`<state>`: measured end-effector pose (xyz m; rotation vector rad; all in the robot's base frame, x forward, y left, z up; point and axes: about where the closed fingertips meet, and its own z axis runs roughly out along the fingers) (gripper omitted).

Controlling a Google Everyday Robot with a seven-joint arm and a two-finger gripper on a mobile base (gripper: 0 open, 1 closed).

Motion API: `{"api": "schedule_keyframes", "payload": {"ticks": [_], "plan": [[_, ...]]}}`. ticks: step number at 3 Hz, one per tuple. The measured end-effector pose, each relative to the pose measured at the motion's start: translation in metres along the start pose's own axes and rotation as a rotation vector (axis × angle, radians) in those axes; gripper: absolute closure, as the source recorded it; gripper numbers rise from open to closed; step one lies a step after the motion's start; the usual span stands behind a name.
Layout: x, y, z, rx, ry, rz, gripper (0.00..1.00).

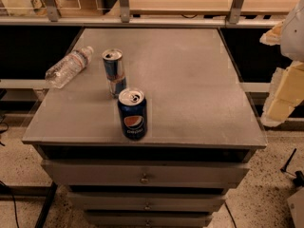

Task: Pick pepsi can

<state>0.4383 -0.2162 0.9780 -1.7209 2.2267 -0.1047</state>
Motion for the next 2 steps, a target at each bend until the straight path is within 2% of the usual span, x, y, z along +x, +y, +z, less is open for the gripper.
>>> {"api": "schedule_keyframes", "payload": {"ticks": [1, 2], "plan": [[0.0000, 0.0000, 0.0000, 0.000, 0.000, 0.000, 0.00], [-0.0081, 0.0012, 0.0015, -0.012, -0.039, -0.009, 0.00]]}}
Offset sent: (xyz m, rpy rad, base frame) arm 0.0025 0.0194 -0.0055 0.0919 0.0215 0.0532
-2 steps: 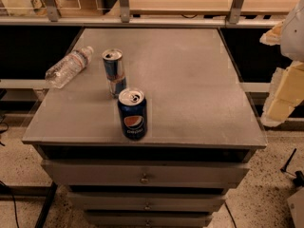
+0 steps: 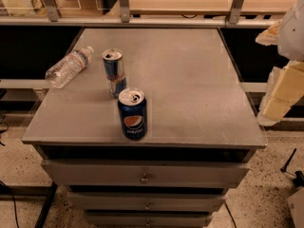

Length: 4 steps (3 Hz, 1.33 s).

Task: Pick pepsi can

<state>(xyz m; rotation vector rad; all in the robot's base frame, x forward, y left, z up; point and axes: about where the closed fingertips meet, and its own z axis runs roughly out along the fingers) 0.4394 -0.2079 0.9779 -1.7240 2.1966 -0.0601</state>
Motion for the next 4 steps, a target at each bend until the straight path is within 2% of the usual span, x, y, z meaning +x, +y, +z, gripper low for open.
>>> {"api": "schedule_keyframes", "payload": {"ticks": [2, 3, 4], "plan": [[-0.057, 0.028, 0.025, -0.058, -0.203, -0.139, 0.00], [-0.057, 0.027, 0.025, -0.058, -0.202, -0.138, 0.00], [-0.074, 0.025, 0.024, -0.050, -0.280, -0.140, 0.00]]}}
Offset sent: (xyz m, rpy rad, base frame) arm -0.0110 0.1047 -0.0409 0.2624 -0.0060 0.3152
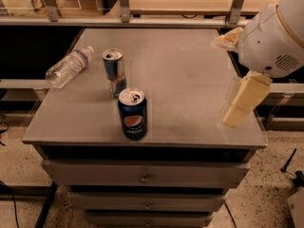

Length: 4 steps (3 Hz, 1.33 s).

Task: Pick pepsi can

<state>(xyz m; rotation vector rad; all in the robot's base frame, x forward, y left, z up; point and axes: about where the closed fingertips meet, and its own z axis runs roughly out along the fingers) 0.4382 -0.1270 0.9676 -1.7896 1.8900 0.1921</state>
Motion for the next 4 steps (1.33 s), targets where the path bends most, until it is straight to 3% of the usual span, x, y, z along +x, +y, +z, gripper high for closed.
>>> {"api": "schedule_keyframes", "payload": {"ticks": [2, 3, 4], "plan": [[-0.061, 0.005, 0.028, -0.064, -0.141, -0.102, 0.00], [-0.077, 0.009, 0.047, -0.111, -0.149, -0.131, 0.00], [-0.078, 0.010, 0.048, -0.112, -0.150, -0.133, 0.00]]}}
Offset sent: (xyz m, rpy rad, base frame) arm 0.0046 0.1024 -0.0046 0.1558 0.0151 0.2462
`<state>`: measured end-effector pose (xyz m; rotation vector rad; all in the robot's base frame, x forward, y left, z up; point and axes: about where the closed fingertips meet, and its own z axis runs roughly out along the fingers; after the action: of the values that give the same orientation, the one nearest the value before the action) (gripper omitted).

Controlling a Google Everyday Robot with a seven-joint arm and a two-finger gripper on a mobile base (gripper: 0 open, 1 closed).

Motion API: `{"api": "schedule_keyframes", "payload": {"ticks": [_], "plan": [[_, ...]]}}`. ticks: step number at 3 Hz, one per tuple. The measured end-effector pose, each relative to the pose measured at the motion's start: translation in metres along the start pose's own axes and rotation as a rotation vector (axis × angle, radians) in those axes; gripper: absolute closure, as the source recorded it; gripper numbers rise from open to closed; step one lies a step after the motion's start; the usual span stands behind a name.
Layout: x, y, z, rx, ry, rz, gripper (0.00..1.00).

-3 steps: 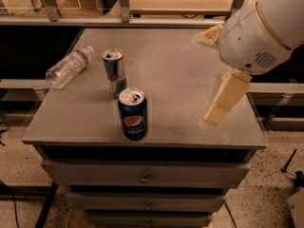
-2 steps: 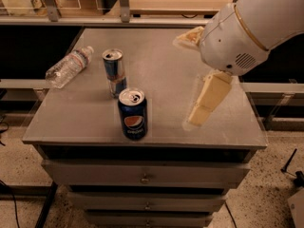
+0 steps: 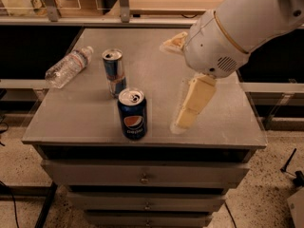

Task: Pick pepsi can

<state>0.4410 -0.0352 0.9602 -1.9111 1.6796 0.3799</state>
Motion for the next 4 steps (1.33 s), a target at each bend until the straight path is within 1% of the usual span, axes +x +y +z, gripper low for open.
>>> {"api": "schedule_keyframes", "payload": {"ticks": [1, 2, 3, 4], "plan": [[-0.003, -0.006, 0.010, 0.007, -0.051, -0.002, 0.00], [-0.013, -0.013, 0.023, 0.040, -0.137, -0.032, 0.00], [-0.024, -0.017, 0.036, 0.035, -0.184, -0.071, 0.00], [-0.033, -0.020, 0.056, -0.005, -0.192, -0.103, 0.00]]}}
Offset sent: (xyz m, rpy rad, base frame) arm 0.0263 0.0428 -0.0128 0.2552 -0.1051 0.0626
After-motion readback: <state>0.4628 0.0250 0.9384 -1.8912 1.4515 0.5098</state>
